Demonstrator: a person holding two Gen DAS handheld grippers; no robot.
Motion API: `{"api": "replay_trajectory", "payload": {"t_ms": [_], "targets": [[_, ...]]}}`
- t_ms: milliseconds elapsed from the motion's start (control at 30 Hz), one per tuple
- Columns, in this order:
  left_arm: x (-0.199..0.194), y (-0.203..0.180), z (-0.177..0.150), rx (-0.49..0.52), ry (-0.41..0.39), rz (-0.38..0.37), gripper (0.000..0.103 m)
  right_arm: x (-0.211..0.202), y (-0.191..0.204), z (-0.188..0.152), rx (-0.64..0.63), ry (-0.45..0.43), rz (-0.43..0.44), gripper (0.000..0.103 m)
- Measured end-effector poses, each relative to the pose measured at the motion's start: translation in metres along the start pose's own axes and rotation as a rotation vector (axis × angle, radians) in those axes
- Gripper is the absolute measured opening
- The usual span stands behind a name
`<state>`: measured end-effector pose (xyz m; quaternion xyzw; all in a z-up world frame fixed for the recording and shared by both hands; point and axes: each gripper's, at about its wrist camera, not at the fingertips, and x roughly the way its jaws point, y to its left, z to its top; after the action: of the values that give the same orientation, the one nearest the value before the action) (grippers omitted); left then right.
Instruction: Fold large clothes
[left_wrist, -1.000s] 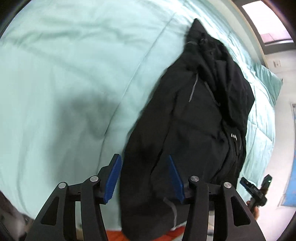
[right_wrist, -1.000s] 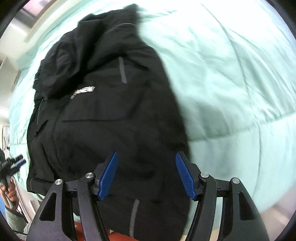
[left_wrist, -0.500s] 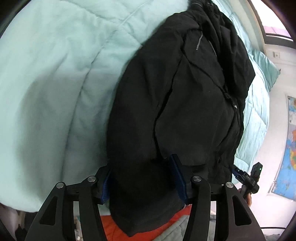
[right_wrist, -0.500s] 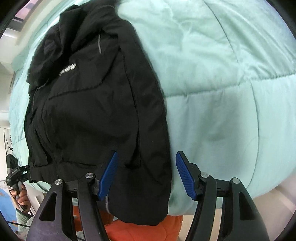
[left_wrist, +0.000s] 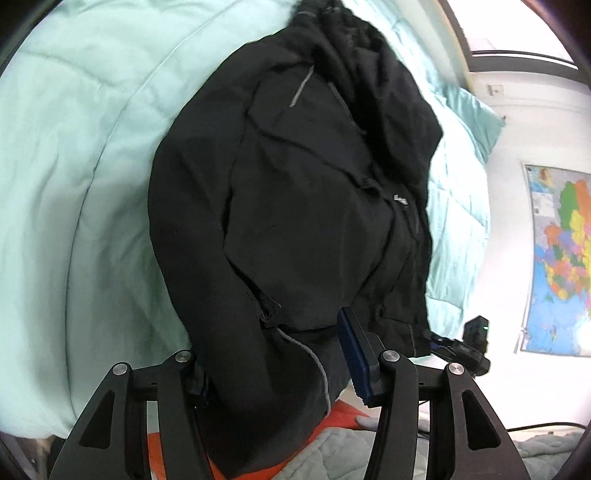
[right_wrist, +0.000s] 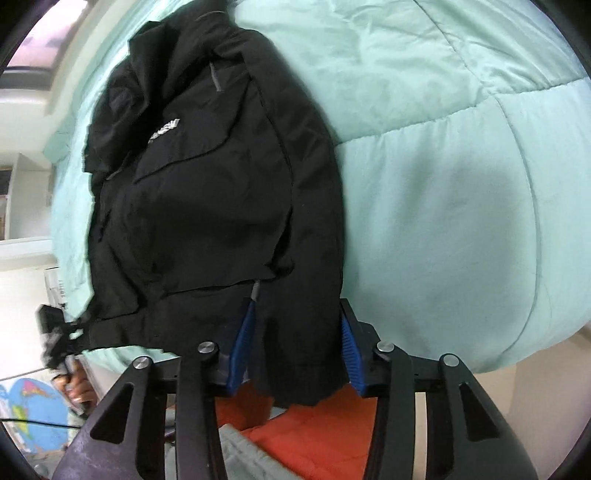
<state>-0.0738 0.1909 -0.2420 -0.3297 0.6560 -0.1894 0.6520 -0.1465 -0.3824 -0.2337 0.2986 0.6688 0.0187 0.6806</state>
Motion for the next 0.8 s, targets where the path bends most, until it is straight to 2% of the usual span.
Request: {"api": "replay_trajectory", "payload": {"t_ms": [133, 300, 367, 400, 433, 467, 500, 533, 567, 633, 700, 767, 800], "targets": [[0.015, 0.002, -0.002, -0.01, 0.024, 0.032, 0.056, 0.014, 0.006, 0.004, -0.005, 0.034, -0.02, 0.048], [0.035, 0.012, -0.003, -0.04, 0.063, 0.041, 0.057, 0.055, -0.009, 0.008, 0.052, 0.107, 0.006, 0.048], [0.038, 0.013, -0.003, -0.04, 0.05, 0.052, 0.057, 0.059, -0.015, 0.008, 0.083, 0.114, 0.03, 0.048], [0.037, 0.012, -0.004, -0.032, 0.041, 0.059, 0.053, 0.055, -0.016, 0.008, 0.091, 0.109, 0.038, 0.048], [0.033, 0.007, -0.005, -0.012, 0.022, 0.062, 0.04, 0.049, -0.013, 0.007, 0.086, 0.098, 0.036, 0.043], [0.031, 0.002, -0.005, 0.003, 0.004, 0.055, 0.035, 0.039, -0.007, 0.005, 0.063, 0.082, 0.032, 0.033], [0.023, -0.002, -0.005, 0.021, -0.015, 0.036, 0.026, 0.031, -0.001, 0.004, 0.037, 0.066, 0.036, 0.027], [0.013, -0.008, -0.005, 0.034, -0.038, -0.003, 0.025, 0.023, 0.006, 0.003, 0.008, 0.05, 0.052, 0.024], [0.005, -0.013, -0.003, 0.045, -0.058, -0.049, 0.025, 0.016, 0.014, 0.002, -0.021, 0.039, 0.074, 0.024], [0.001, -0.021, 0.002, 0.051, -0.058, -0.096, 0.025, 0.014, 0.027, 0.003, -0.069, 0.056, 0.114, 0.024], [0.006, -0.025, 0.007, 0.061, -0.028, -0.117, 0.027, 0.025, 0.031, 0.006, -0.08, 0.099, 0.133, 0.029], [0.017, -0.025, 0.009, 0.05, 0.007, -0.115, 0.035, 0.041, 0.03, 0.008, -0.073, 0.157, 0.138, 0.039], [0.025, -0.025, 0.009, 0.042, 0.026, -0.109, 0.038, 0.05, 0.031, 0.007, -0.08, 0.183, 0.133, 0.04]]}}
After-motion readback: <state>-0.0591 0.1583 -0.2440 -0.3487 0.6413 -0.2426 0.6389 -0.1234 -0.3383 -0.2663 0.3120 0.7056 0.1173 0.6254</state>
